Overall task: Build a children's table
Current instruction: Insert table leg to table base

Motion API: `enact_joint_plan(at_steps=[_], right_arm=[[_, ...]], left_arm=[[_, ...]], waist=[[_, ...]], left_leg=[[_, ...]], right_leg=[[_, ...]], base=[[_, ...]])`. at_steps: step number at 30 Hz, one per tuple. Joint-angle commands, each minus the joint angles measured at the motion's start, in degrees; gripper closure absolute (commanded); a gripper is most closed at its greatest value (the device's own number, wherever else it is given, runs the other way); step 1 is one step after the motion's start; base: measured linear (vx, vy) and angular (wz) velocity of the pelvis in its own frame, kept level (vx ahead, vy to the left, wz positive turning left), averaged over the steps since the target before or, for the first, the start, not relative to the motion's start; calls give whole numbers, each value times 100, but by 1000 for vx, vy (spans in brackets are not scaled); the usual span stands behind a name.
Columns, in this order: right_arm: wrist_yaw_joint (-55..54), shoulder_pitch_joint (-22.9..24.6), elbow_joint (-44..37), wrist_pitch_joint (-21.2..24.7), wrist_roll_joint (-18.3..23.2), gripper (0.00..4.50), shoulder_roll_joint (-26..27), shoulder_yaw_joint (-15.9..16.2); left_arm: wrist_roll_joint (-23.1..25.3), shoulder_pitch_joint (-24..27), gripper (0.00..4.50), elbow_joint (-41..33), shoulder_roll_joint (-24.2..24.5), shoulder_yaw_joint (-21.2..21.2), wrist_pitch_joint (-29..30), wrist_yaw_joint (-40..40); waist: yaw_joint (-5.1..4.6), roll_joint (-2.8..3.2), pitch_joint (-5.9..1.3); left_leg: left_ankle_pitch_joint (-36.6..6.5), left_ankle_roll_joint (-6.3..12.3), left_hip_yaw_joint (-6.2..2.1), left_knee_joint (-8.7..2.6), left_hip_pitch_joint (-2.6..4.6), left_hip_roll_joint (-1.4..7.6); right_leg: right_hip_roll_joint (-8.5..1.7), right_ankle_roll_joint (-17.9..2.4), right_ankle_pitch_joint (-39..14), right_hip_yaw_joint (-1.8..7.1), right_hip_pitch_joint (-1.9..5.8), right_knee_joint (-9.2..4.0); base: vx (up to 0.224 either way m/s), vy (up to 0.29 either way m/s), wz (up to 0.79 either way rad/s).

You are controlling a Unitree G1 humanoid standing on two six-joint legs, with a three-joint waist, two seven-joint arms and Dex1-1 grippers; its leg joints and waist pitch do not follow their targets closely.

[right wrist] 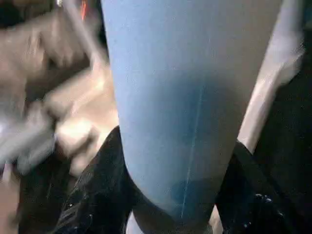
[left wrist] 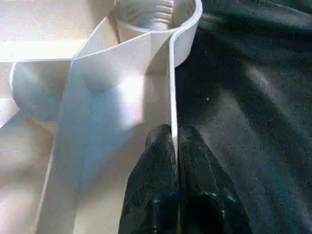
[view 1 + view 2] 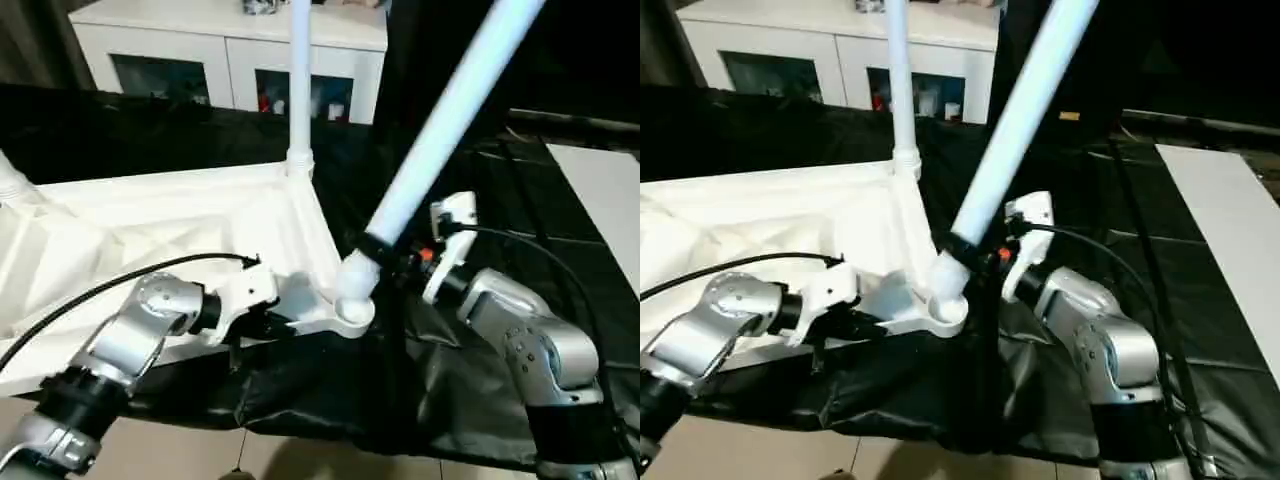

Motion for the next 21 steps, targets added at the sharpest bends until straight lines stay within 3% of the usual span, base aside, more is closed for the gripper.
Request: enact_joint_plan(at_steps=[1,6,16,21], right_arm=[[200,-81,11,181,-152,267,-152,239],[302,-198,58,332,-223,267,-373,423],[190,-509,647,14,-525,267,-271,442],[205,-548,914,-2,-552,267,-191,468]], left_arm=[[94,-170,450,50,-85,-161,-174,-40],[185,-205,450,137,-66,-162,-249,-47],[216,-196,450,119,-36,-163,-397,-158],[220,-208,450,117,-38,-153,-414,-192]], waist=[[-23,47,-292],[5,25,-274],[-5,18,-284],[-14,22,-272]], left_leg=[[-991,-163,-8,-440,18,193],[-1219,-194,-20,-465,39,211],[-1126,-204,-17,-461,32,213],[-1221,-217,-17,-469,36,213]], right_leg=[[-435,-981,-684,313,246,-477],[-462,-797,-1345,323,224,-533],[-451,-897,-1079,316,217,-499],[-453,-906,-1226,315,203,-516]], base=[[0,0,0],[0,0,0],[0,0,0],[0,0,0]])
